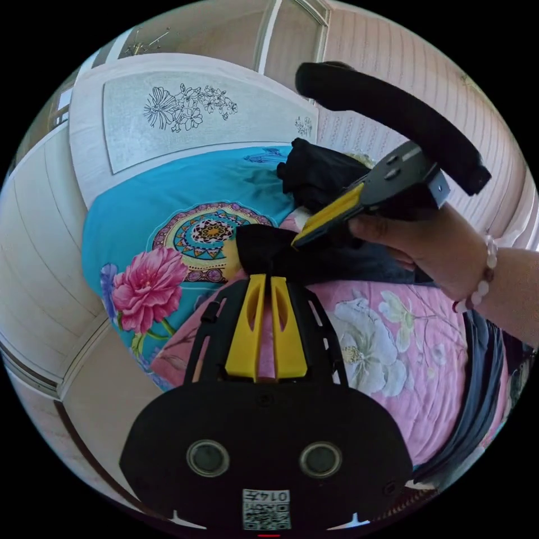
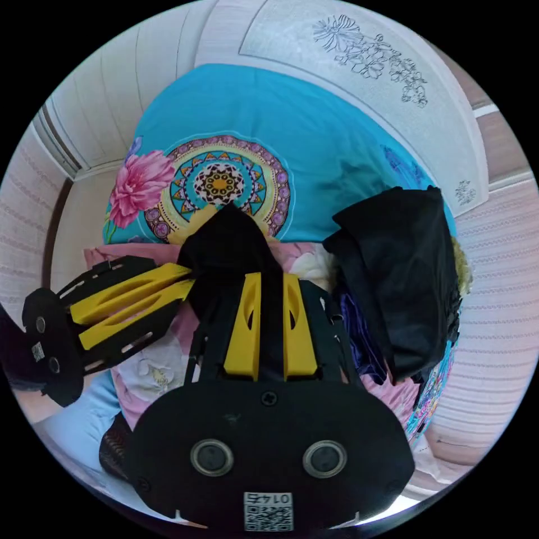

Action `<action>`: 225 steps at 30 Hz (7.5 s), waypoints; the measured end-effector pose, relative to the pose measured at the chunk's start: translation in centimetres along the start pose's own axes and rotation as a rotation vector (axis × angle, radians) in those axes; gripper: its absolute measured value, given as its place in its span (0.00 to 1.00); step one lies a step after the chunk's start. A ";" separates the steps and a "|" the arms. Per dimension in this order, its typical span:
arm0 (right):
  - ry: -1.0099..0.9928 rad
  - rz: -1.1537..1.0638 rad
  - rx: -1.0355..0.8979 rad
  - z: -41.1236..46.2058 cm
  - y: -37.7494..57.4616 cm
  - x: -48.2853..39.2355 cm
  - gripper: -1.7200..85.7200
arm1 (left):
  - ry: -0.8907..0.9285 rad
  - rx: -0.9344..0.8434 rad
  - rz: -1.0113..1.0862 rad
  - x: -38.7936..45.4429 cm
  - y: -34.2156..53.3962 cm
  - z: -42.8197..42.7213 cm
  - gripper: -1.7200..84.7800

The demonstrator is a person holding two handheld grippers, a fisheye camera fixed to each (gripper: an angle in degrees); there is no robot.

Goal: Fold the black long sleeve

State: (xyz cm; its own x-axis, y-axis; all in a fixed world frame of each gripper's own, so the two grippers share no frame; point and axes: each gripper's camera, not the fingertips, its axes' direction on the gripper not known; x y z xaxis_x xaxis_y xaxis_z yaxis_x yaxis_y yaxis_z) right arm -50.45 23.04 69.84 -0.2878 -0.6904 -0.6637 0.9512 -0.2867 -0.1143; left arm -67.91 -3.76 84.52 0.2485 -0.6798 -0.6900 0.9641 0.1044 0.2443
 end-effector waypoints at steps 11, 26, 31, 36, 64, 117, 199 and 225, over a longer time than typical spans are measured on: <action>-0.047 0.346 0.256 -13.5 19.0 8.1 0.01 | 0.457 0.250 0.222 7.6 1.3 -11.3 0.01; -0.182 1.079 0.218 -24.8 63.5 9.7 0.02 | 1.150 0.058 0.904 39.8 15.7 -19.1 0.01; -0.310 1.186 0.025 -21.7 69.7 9.9 0.02 | 1.185 -0.210 1.069 45.8 21.2 -16.1 0.04; -0.309 1.169 0.001 -22.7 74.0 13.0 0.04 | 1.178 -0.249 1.095 48.0 20.6 -13.6 0.05; -0.645 1.341 0.455 -17.1 86.9 56.3 0.03 | 0.722 -0.564 0.458 63.6 -10.8 28.4 0.03; -0.405 0.964 0.187 -22.5 71.1 44.0 0.02 | 0.829 -0.288 1.089 56.0 31.8 5.5 0.02; -0.620 0.769 0.549 -30.8 57.9 44.5 0.09 | 0.816 0.003 0.672 37.7 20.0 -6.6 0.06; 0.096 1.515 -0.133 -38.1 91.6 57.2 0.17 | 1.003 -0.035 0.973 62.7 15.2 -5.4 0.06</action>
State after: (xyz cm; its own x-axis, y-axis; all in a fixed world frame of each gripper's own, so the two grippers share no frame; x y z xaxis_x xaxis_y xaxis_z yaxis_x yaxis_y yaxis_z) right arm 24.46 -17.36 -6.77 0.9403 -0.2241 -0.2562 0.3386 0.6931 0.6364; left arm -37.13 -40.87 41.27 0.7572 0.4763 -0.4469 0.3662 0.2568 0.8944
